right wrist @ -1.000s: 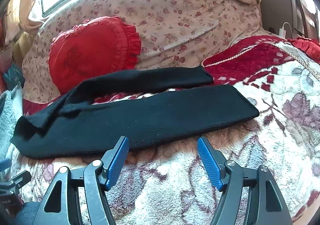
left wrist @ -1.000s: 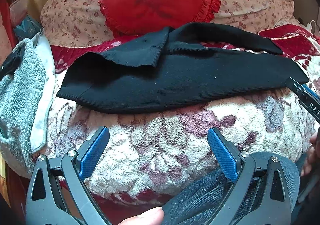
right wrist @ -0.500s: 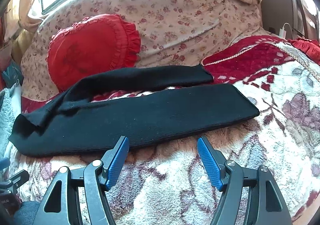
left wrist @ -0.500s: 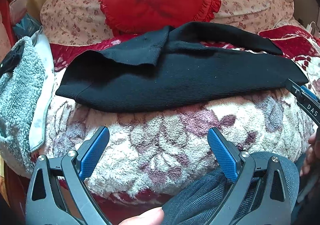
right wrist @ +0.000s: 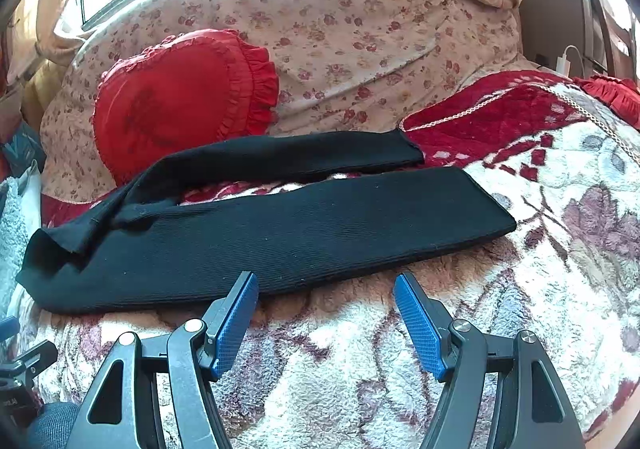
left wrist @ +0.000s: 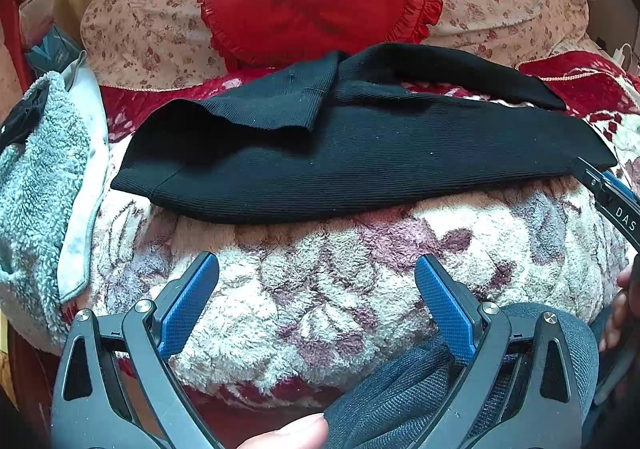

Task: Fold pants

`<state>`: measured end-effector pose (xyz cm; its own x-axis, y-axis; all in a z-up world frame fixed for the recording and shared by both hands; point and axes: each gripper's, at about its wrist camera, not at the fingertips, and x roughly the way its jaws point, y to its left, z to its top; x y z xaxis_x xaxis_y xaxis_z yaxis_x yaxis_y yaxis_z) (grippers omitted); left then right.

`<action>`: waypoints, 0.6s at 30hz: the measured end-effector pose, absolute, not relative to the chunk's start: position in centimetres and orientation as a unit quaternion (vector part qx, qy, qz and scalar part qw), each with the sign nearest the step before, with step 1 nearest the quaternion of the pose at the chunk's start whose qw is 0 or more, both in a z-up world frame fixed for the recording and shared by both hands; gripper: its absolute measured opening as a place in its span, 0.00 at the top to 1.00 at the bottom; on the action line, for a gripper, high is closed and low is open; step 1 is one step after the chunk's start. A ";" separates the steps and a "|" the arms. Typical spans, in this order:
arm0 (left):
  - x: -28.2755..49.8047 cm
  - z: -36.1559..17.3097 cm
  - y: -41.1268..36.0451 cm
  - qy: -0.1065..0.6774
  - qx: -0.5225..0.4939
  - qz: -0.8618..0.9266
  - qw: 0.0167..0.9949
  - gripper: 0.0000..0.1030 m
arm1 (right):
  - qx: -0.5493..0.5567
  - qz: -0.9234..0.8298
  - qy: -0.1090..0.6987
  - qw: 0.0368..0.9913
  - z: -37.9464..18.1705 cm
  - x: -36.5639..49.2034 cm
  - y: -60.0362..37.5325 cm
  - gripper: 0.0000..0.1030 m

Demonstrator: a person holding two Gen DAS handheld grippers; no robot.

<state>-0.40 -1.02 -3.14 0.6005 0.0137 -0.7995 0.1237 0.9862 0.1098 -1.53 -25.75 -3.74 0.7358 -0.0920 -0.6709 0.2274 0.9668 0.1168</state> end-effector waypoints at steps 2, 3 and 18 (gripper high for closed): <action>-0.4 -3.2 -1.0 0.447 0.077 -0.031 0.891 0.04 | 0.095 -0.086 0.353 0.927 -3.8 -1.5 -25.8 0.33; -0.4 -3.3 -0.9 0.446 0.076 -0.031 0.891 0.04 | 0.095 -0.086 0.353 0.927 -3.7 -1.5 -25.8 0.33; -0.4 -3.3 -0.8 0.446 0.076 -0.031 0.891 0.04 | 0.094 -0.087 0.354 0.927 -3.8 -1.6 -25.8 0.33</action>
